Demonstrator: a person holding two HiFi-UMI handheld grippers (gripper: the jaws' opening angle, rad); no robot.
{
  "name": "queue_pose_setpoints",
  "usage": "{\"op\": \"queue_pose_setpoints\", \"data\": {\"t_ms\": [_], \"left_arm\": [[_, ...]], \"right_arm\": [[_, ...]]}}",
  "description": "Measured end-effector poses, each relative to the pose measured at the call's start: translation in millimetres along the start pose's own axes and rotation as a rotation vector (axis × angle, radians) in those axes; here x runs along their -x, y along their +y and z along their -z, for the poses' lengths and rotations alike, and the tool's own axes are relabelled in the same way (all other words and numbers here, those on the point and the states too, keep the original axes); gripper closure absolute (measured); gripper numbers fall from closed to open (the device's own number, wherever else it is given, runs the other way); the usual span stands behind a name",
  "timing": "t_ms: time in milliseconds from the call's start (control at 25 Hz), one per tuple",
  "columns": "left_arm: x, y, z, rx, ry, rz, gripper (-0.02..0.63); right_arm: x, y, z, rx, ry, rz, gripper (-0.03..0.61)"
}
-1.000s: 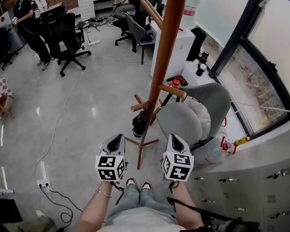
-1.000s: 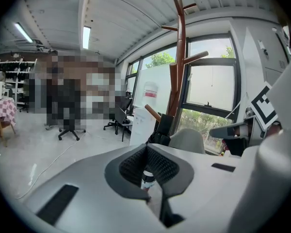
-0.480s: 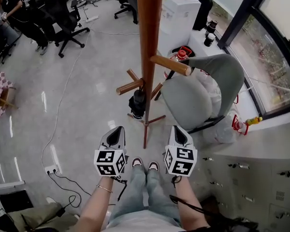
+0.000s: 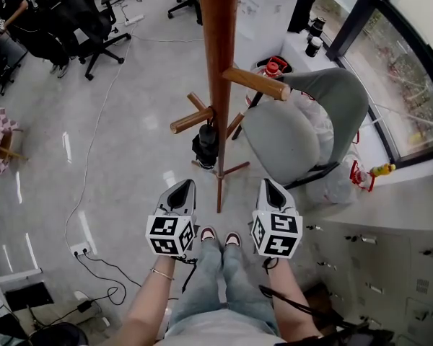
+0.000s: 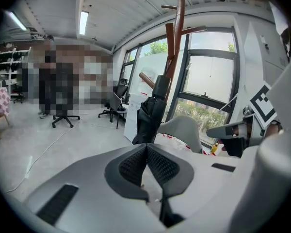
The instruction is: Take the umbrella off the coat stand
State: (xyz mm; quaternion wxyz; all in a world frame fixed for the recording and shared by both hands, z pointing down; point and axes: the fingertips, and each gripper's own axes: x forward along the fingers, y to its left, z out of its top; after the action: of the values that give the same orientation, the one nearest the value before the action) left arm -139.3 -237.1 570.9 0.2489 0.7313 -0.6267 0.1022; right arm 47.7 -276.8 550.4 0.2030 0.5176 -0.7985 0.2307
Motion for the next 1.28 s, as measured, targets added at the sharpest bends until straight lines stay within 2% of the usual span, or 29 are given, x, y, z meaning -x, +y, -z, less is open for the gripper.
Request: {"op": "queue_pose_setpoints", "data": {"t_ms": [320, 400, 560, 720, 920, 1280], "left_arm": [[-7, -9, -7, -0.026, -0.009, 0.058, 0.603], [-10, -10, -7, -0.024, -0.003, 0.076, 0.495], [-16, -10, -8, -0.039, 0.003, 0.09, 0.492], [-26, -12, -7, -0.039, 0.015, 0.127, 0.427], [-38, -10, -3, -0.041, 0.034, 0.144, 0.378], [-62, -9, -5, -0.075, 0.043, 0.161, 0.337]], "right_arm": [[3, -4, 6, -0.042, 0.021, 0.006, 0.574], [3, -5, 7, -0.05, 0.022, 0.009, 0.574], [6, -9, 9, -0.06, 0.022, 0.022, 0.574], [7, -13, 14, -0.071, 0.029, 0.034, 0.574], [9, -12, 24, -0.082, 0.046, 0.045, 0.574], [13, -20, 40, -0.113, 0.065, 0.073, 0.574]]}}
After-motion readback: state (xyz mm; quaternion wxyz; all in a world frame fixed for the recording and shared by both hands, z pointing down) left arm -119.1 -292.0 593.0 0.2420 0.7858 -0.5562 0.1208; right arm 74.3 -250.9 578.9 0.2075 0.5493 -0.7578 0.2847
